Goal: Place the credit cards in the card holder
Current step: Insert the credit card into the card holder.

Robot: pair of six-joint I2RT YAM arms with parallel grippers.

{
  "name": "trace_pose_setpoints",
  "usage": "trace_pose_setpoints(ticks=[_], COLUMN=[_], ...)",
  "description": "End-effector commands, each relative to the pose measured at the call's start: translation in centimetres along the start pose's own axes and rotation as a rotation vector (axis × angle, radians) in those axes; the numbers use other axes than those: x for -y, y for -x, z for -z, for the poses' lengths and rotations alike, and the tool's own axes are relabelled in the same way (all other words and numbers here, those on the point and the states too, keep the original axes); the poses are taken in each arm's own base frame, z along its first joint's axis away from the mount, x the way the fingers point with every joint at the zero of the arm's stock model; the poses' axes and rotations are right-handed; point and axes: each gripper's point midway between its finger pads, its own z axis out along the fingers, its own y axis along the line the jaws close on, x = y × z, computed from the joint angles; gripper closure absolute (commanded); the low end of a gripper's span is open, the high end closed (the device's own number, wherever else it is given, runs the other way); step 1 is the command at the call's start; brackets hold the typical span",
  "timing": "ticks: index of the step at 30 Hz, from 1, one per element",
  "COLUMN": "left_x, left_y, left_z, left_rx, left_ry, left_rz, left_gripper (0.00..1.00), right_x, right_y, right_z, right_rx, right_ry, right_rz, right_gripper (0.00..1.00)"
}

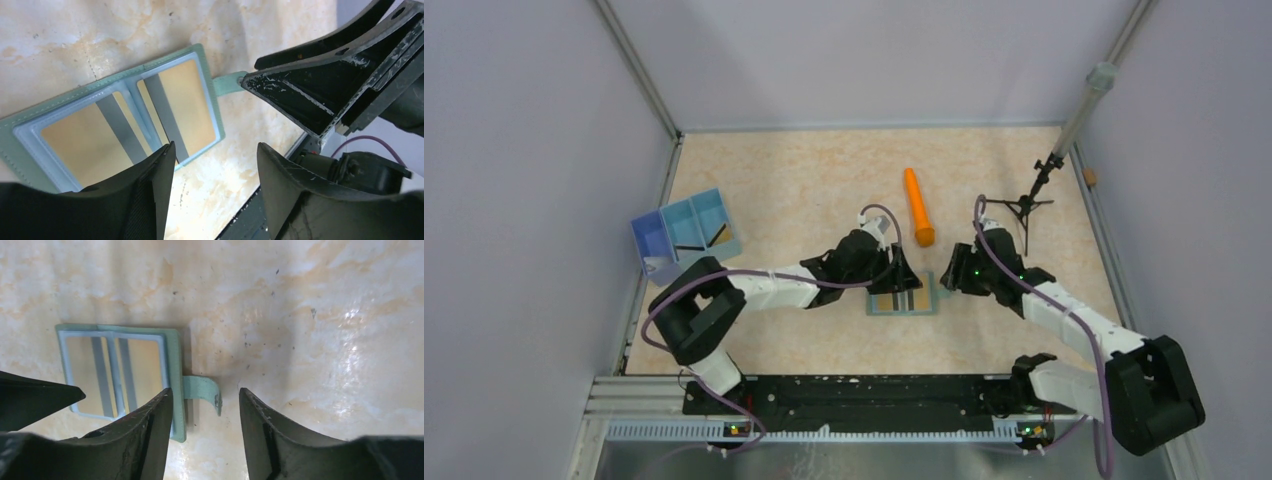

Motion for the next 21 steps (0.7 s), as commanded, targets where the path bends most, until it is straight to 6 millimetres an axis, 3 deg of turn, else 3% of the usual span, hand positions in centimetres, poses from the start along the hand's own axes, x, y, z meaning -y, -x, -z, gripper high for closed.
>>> trace_pose_setpoints(ticks=[1, 4, 9, 14, 21], left_x=[1.3, -0.7, -3.6, -6.0, -7.9], left_y=[1.5, 0.8, -0.1, -0.6, -1.5], left_z=[2.6, 3.6, 5.1, 6.4, 6.6], left_rx=[0.076, 0.065, 0.069, 0.1, 0.083], left_ry=[-0.023, 0.051, 0.148, 0.216, 0.255], left_rz=[-0.04, -0.012, 0.054, 0.117, 0.172], left_gripper=[0.33, 0.3, 0.28, 0.26, 0.28], right_x=[-1.6, -3.0, -6.4, -9.4, -12.3], right_y=[3.8, 4.4, 3.5, 1.2, -1.5], right_z=[2.8, 3.9, 4.6, 3.2, 0.8], right_rx=[0.114, 0.136, 0.139, 0.082, -0.011], right_ry=[0.027, 0.063, 0.137, 0.228, 0.351], right_rz=[0.055, 0.094, 0.143, 0.158, 0.144], right_gripper=[0.45, 0.42, 0.41, 0.42, 0.57])
